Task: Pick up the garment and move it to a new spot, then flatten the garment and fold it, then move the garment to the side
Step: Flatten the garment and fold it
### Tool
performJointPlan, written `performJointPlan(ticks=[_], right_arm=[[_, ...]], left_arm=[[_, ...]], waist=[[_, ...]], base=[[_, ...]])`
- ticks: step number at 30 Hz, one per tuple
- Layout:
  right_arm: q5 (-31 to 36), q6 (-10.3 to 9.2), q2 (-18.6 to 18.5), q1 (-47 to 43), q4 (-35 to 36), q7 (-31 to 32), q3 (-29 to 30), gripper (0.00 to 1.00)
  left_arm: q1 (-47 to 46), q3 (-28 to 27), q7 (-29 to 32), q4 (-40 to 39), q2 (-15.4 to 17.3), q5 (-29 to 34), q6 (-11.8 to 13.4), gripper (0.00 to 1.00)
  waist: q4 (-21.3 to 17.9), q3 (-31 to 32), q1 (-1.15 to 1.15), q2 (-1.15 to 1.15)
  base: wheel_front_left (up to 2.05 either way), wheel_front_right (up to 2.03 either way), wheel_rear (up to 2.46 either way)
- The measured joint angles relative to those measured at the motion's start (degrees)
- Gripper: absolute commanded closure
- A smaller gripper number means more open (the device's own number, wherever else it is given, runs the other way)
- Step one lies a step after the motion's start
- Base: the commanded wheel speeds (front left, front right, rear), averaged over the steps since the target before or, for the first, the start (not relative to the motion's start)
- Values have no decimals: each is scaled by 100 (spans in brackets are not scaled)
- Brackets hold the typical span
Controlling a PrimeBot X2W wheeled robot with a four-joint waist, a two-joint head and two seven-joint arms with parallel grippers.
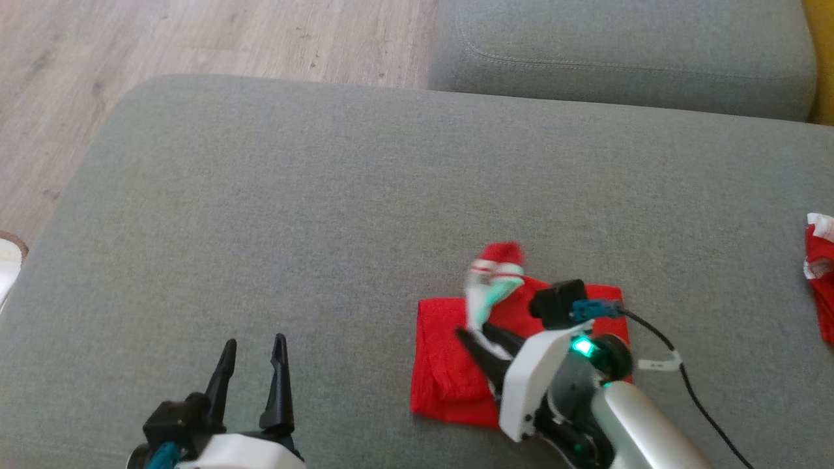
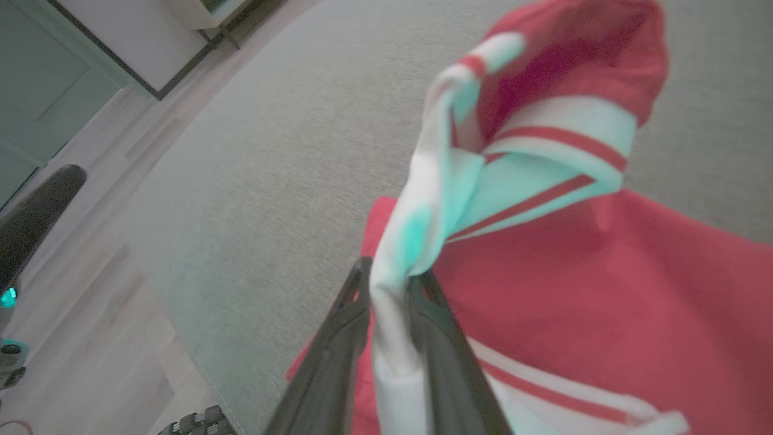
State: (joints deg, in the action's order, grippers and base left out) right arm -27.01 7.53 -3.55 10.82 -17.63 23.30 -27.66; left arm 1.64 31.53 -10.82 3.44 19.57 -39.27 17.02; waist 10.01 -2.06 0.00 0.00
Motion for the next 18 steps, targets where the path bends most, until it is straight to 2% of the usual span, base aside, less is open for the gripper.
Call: performJointPlan(ticks=[4,10,13,18], right_arm=[[-268,0,8,256,-140,-469,-376,0],[-175,0,4,600,-158,-990,-333,0],[203,0,4,632,-32,-1239,-29,0],[1221,0,0,592,358,-1568,790,0]], left_arm=[[-5,8,-43,32,-42,0,-48,0],[-4,18,-94,98,-91,-1,-48,0],[-4,18,-138,103,-126,-1,-48,0],[-15,38,-146,103,-159,21,-75,0]], waist=[[25,3,0,0],[-121,26,0,0],[-215,49,0,0],[-378,100,0,0]], base=[[0,0,0],[0,0,0],[0,0,0],[0,0,0]])
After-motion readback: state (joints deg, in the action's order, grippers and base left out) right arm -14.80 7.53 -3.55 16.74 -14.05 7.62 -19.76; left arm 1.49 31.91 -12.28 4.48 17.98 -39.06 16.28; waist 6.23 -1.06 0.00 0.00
